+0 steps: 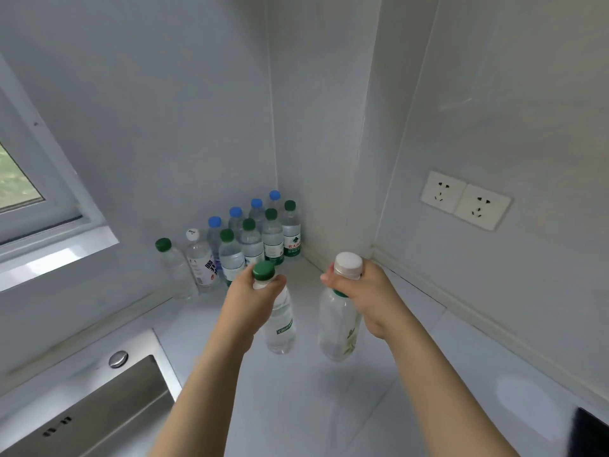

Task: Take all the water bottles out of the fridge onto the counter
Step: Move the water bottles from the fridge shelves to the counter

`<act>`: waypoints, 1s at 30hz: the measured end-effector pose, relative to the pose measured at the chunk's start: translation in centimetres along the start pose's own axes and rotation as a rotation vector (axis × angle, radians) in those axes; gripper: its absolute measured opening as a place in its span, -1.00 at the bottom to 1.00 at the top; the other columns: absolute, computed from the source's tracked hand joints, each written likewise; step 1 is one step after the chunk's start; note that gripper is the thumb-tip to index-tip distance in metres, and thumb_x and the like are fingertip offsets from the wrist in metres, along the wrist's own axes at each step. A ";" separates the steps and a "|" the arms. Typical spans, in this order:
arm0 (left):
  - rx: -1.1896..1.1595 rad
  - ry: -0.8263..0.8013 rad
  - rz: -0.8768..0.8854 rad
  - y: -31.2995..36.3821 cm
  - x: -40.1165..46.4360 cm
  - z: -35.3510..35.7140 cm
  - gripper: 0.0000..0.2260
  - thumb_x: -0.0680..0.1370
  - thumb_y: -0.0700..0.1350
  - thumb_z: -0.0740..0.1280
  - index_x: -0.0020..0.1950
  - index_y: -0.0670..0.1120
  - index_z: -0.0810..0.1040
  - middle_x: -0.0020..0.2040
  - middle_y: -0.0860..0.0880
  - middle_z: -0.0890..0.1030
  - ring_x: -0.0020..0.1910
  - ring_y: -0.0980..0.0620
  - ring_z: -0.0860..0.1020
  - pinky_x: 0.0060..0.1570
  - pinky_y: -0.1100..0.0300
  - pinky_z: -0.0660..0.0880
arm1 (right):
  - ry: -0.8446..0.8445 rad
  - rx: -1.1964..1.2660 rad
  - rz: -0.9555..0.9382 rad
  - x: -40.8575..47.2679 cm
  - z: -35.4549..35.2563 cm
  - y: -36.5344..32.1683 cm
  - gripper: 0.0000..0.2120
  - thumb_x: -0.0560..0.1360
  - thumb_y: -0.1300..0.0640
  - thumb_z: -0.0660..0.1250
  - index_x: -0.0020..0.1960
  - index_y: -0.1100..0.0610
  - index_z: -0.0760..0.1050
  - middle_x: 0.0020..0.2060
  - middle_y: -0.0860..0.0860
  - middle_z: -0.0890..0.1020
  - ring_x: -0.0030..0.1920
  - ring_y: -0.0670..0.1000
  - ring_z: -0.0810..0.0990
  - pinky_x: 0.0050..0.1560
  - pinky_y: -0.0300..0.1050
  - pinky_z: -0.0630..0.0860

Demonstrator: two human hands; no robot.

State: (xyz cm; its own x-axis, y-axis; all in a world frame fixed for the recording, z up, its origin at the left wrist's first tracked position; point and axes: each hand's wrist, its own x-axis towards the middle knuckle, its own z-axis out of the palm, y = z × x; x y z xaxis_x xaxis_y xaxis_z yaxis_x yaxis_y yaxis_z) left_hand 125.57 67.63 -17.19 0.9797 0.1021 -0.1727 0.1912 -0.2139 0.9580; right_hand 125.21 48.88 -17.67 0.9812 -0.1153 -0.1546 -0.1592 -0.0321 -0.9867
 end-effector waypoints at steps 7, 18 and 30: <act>0.017 0.115 -0.033 -3.1 9.6 -6.3 -0.96 0.52 -0.10 0.41 -0.10 0.02 0.57 -0.15 0.02 0.63 -0.09 0.01 0.57 -0.04 0.04 0.47 | -0.094 -0.147 0.069 7.3 7.4 2.2 -0.73 0.35 0.12 0.55 0.00 0.07 0.56 -0.14 -0.08 0.63 -0.07 -0.03 0.59 0.07 -0.11 0.50; 0.210 0.233 -0.031 -8.4 19.6 -9.4 -0.81 0.51 0.01 0.39 0.08 -0.01 0.57 0.14 -0.05 0.37 -0.10 0.01 0.45 0.03 0.13 0.38 | -0.158 -0.301 0.187 12.7 15.0 6.0 -0.64 0.35 0.05 0.54 0.08 -0.02 0.50 0.18 0.04 0.46 0.06 -0.06 0.54 -0.18 -0.27 0.41; 0.296 0.317 0.035 -12.7 22.5 -8.5 -0.60 0.48 0.10 0.43 0.25 -0.05 0.55 0.17 -0.05 0.41 0.11 -0.13 0.50 0.12 0.04 0.46 | -0.181 -0.321 0.232 14.3 17.5 8.1 -0.65 0.33 0.07 0.56 0.06 0.02 0.53 0.08 0.03 0.57 -0.08 -0.15 0.57 -0.19 -0.29 0.43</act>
State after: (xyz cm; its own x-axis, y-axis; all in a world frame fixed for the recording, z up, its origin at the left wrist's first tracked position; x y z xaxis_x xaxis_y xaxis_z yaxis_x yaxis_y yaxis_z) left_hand 144.71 80.91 -31.30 0.9274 0.3737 -0.0184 0.2130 -0.4869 0.8471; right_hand 139.88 64.35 -28.75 0.9141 0.0190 -0.4049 -0.3756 -0.3362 -0.8637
